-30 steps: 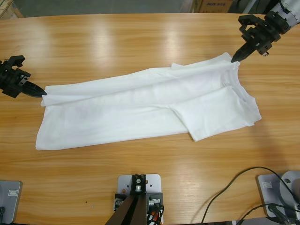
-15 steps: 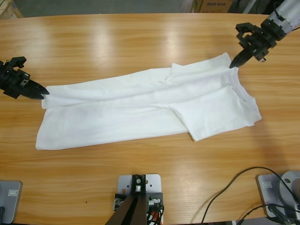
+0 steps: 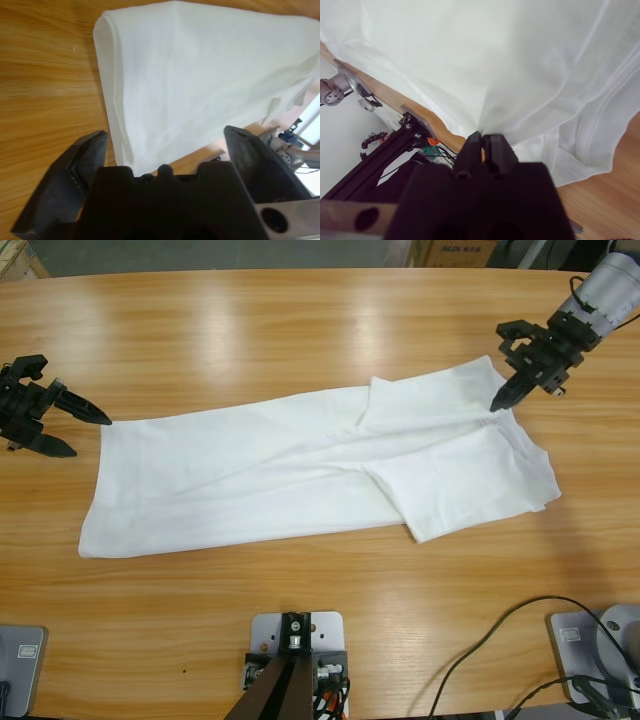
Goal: Fold clothes
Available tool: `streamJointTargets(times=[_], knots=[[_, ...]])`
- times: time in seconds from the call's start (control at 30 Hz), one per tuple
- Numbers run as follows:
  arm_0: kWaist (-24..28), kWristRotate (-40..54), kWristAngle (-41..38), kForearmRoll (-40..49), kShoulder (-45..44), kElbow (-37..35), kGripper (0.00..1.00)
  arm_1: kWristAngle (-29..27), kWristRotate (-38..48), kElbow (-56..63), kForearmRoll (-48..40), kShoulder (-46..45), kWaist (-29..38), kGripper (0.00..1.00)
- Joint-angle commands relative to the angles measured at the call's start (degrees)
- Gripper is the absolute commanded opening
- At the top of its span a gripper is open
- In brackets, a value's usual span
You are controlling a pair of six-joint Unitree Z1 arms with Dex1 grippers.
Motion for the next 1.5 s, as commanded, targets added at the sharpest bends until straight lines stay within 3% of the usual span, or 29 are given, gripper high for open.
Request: streamJointTargets(times=[0.03, 0.07, 0.1, 0.27, 0.53, 0.8, 1.0, 1.3, 1.5], knots=[[0.88, 0.63, -1.25, 0.72, -0.92, 1.53, 0.982, -1.14, 0.72, 1.76, -0.44, 6.23, -0.53, 0.63], [0.88, 0.63, -1.25, 0.76, -1.0, 1.53, 0.982, -1.15, 0.77, 1.95, -0.49, 6.49, -0.53, 0.91], [0.88, 0.63, -1.25, 0.76, -1.0, 1.53, 0.982, -1.15, 0.79, 2.11, -0.55, 6.6, -0.53, 0.994], [0.88, 0.63, -1.41, 0.76, -1.0, 1.53, 0.982, -2.49, 1.98, 2.06, -0.9, 5.89, -0.53, 1.0], [0.88, 0.63, -1.69, 0.76, -1.38, 1.27, 0.977, -9.56, 8.19, 0.12, -1.39, -8.15, 0.17, 1.0], [-0.8, 2.13, -3.45, -0.21, -4.44, 1.3, 0.978, -9.26, 8.17, -5.33, -6.8, -17.96, 15.41, 1.0], [-6.31, 2.3, -4.45, -5.77, -10.21, 2.9, 0.982, -8.82, 8.0, 6.82, -18.56, -21.18, 19.24, 1.0], [-15.66, -1.04, -7.32, -17.03, -4.88, 7.42, 0.977, -8.89, 9.54, 15.01, -25.1, -17.85, 18.89, 1.0], [-16.45, -2.27, -7.49, -19.63, -2.93, 8.74, 0.977, -8.32, 10.09, 15.19, -26.4, -12.81, 18.98, 1.0]])
